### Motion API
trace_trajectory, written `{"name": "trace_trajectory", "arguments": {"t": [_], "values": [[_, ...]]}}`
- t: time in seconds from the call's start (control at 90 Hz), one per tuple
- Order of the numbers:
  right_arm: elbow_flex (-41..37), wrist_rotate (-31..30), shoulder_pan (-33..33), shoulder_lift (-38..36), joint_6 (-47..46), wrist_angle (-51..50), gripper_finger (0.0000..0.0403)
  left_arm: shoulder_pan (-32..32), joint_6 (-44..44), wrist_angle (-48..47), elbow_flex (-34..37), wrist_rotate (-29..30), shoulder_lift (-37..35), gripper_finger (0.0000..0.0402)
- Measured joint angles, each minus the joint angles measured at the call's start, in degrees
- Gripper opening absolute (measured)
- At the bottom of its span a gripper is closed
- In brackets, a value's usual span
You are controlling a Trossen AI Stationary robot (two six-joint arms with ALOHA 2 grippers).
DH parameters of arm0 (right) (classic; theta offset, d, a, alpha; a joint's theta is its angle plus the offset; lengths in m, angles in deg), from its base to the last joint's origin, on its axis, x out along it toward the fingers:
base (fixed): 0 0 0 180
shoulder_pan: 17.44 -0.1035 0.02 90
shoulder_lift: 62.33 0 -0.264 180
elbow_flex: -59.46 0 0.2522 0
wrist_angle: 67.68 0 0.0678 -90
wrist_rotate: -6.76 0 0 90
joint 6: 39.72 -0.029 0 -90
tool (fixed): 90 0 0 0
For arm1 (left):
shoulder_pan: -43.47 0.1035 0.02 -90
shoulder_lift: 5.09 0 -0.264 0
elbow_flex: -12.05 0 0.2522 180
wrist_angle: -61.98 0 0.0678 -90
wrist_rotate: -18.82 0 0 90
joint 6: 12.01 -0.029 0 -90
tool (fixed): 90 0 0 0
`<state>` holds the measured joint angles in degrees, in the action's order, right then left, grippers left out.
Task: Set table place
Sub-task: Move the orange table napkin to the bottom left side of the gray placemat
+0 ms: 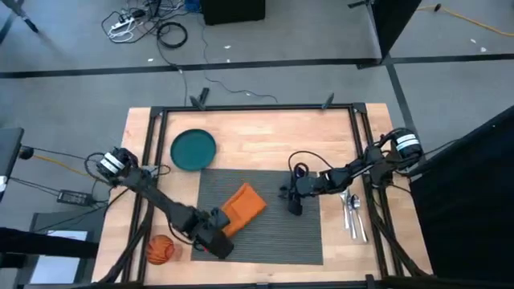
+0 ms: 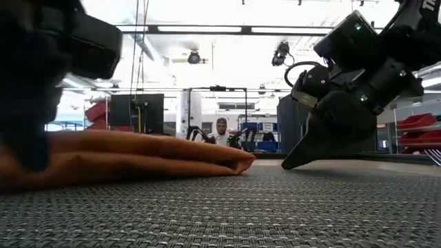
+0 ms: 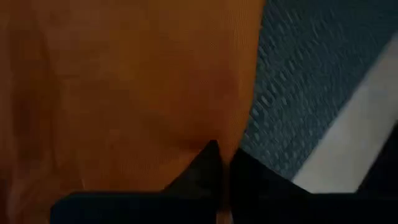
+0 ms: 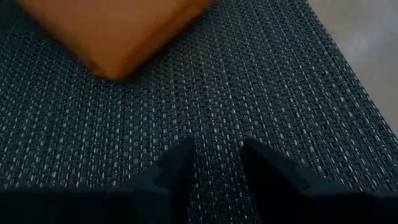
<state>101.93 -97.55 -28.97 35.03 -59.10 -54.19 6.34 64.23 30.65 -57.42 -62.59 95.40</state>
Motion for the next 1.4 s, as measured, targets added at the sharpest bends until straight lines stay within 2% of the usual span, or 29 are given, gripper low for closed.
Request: {"name": "trace_trajectory", "arguments": {"t": [0.144,0.278,0.344,0.444,0.522,0.756,0.933,1.056,1.222,1.4], "values": [[0.0,0.5,0.0,0.0,0.1,0.0,0.0118,0.0,-3.6,2.6,0.0,-2.0,0.6,0.0009],[0.0,0.6,0.0,0.0,0.9,0.1,0.0118,0.0,-8.5,3.7,0.0,-4.2,0.4,0.0051],[0.0,0.6,0.0,0.0,1.8,0.2,0.0119,0.1,-10.1,2.8,0.0,-7.7,0.4,0.0079],[-0.1,0.8,0.0,0.0,2.5,0.3,0.0119,0.8,-11.5,1.3,0.0,-16.2,-0.2,0.0114],[-0.1,0.8,0.0,0.0,2.8,0.3,0.0118,0.9,-13.1,1.0,-0.6,-18.3,-1.3,0.0129],[-0.1,0.9,0.0,0.0,3.0,0.6,0.0119,1.7,-28.5,1.6,-6.1,-11.2,-2.4,0.0132],[-0.1,1.0,0.0,0.0,4.9,1.0,0.0118,4.7,-58.1,12.0,-7.8,-2.1,-1.1,0.0131],[-0.1,1.0,0.0,0.0,4.9,1.1,0.0117,8.2,-73.0,14.0,-10.4,-1.2,4.0,0.0131],[-0.1,1.0,0.0,0.0,4.5,1.2,0.0116,12.4,-83.2,9.6,-17.4,-0.5,12.9,0.0131],[-0.1,1.0,-0.1,0.0,3.7,1.2,0.0117,15.0,-83.8,-0.6,-23.8,0.8,16.5,0.0131]]}}
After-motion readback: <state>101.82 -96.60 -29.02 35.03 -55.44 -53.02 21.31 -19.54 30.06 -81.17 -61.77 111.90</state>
